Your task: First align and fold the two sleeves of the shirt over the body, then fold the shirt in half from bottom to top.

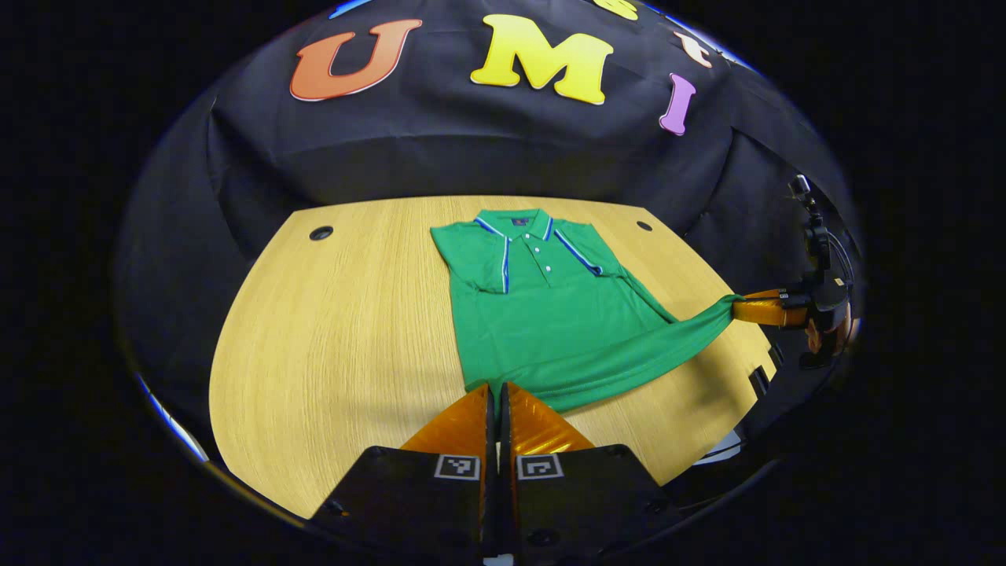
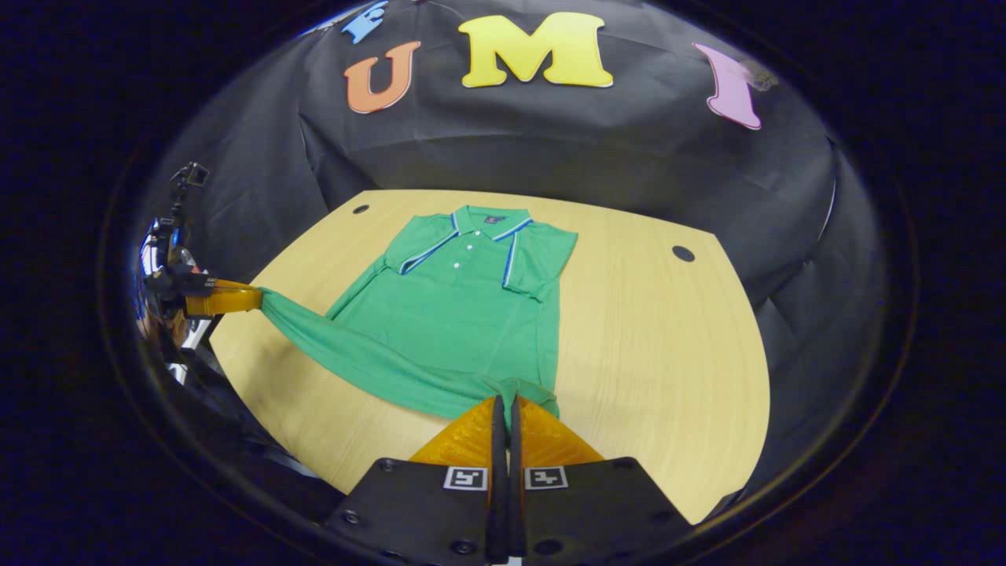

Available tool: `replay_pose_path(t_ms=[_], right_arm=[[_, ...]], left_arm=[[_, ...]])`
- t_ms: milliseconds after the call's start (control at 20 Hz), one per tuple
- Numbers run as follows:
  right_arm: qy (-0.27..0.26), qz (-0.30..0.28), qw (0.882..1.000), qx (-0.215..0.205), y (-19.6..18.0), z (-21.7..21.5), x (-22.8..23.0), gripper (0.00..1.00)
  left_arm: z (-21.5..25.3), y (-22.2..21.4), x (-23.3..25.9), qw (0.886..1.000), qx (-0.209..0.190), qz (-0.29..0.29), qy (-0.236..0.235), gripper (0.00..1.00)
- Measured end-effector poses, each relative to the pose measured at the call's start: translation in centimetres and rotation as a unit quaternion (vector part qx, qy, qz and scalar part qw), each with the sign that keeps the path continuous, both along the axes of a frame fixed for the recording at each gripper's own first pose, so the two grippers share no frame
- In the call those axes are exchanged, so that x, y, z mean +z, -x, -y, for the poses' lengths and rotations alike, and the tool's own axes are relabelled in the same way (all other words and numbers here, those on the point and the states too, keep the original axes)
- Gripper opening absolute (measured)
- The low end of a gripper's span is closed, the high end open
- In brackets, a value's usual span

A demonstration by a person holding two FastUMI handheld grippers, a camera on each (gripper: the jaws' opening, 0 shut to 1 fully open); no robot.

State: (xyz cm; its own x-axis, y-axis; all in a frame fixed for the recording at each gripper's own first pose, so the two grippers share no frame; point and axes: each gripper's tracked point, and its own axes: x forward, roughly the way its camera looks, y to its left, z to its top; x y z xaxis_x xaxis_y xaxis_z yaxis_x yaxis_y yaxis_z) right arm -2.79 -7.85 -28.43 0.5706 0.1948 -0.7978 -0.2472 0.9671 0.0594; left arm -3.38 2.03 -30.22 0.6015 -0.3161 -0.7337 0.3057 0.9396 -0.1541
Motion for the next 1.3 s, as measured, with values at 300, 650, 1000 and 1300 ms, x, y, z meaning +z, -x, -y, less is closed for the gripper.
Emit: replay_pose_path(t_ms=[300, 650, 1000, 1300], right_arm=[[-0.009, 0.046, 0.999, -0.018, -7.0, 0.1, 4.2, 0.02], [-0.010, 0.077, 0.997, -0.015, -13.6, -1.0, 6.1, 0.03], [-0.009, 0.112, 0.993, -0.021, -21.3, -2.4, 7.9, 0.00], [-0.008, 0.127, 0.992, -0.021, -27.9, -2.6, 6.7, 0.02]], left_arm=[[-0.3, -5.5, 2.7, 0.999, 0.004, 0.036, 0.011, 0.03], [0.3, -12.6, 5.7, 0.996, 0.019, 0.077, 0.043, 0.03], [-0.1, -20.6, 7.5, 0.991, 0.040, 0.107, 0.066, 0.03], [0.5, -26.9, 6.9, 0.989, 0.047, 0.117, 0.077, 0.03]])
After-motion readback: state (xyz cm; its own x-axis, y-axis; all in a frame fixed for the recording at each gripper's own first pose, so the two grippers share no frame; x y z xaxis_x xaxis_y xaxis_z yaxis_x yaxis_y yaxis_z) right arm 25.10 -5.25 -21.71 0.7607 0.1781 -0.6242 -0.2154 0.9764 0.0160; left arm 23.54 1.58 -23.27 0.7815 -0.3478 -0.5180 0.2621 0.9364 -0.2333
